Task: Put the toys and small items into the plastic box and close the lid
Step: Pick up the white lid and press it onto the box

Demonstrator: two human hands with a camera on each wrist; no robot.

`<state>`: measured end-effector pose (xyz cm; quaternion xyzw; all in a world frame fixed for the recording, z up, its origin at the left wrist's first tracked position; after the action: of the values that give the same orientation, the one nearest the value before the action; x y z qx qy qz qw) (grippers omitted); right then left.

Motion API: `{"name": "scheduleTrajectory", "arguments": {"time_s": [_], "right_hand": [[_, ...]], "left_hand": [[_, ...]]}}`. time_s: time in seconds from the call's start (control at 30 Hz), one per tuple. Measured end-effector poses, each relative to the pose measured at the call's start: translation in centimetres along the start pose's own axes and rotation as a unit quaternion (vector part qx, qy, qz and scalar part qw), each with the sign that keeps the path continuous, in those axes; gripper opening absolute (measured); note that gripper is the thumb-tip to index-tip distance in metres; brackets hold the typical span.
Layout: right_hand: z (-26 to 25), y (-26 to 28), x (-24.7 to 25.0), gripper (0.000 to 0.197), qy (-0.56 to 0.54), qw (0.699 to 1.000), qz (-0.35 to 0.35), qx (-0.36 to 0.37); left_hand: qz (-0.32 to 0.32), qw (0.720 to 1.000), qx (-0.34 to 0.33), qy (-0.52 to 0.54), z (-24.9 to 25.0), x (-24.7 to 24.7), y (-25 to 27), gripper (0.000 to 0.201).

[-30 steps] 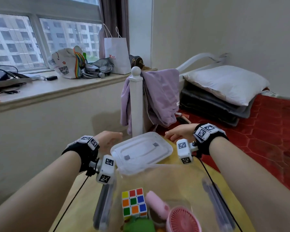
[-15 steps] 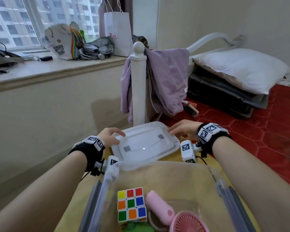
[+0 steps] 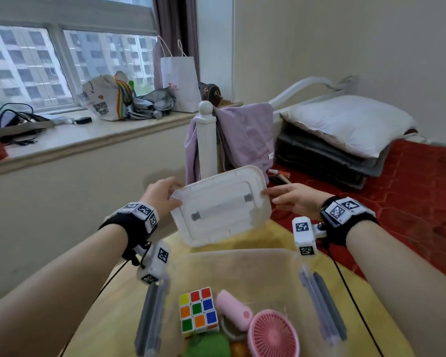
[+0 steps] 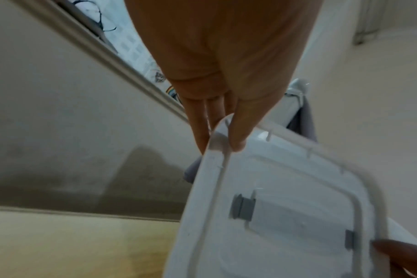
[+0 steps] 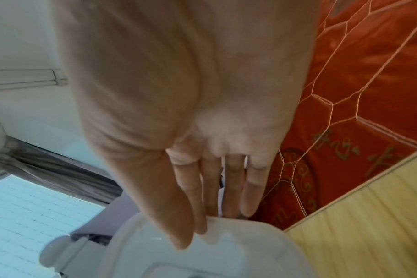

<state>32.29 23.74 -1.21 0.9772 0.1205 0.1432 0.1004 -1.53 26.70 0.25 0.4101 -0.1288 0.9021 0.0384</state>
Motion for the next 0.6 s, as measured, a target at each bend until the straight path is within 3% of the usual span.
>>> {"name": "scheduleTrajectory", "arguments": {"time_s": [0.1,0.3,0.4,0.5,0.6], "right_hand": [[-0.7,2.7,0.1,0.046,0.002,1.0,-0.002,0.012],[-2.2,8.5,-1.5,0.063,0.043,0.998,-0.026,0.034],[-2.2,10.9,-2.5,0.069,0.069,0.997,-0.001,0.03],[-2.2,13.5,-3.9,0.081,0.092,0.995,0.004,0.025],[-1.7,16.0,-5.3,0.072,0.056,0.997,0.049,0.022]], "left_hand": [[0.016,0.998,-0.04,-0.045,2.7,1.7,1.9,0.016],[0.075,0.992,-0.084,-0.064,6.6,4.7,6.5,0.015],[0.08,0.989,-0.101,-0.079,7.9,5.3,9.2,0.029],[0.099,0.982,-0.113,-0.113,9.1,5.3,12.1,0.019],[0.151,0.968,-0.163,-0.115,9.2,4.5,15.9,0.023]]}}
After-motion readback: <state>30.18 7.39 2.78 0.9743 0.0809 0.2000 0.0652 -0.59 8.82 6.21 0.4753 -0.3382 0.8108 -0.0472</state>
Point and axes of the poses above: each hand's wrist, its own y-axis away from the middle knuckle, its own x-axis out of the back of the hand, z = x × y, the point moved 3 cm from there along -y, towards the middle knuckle, and after that the axes turned 5 degrees about y, right-handed, at the moved point
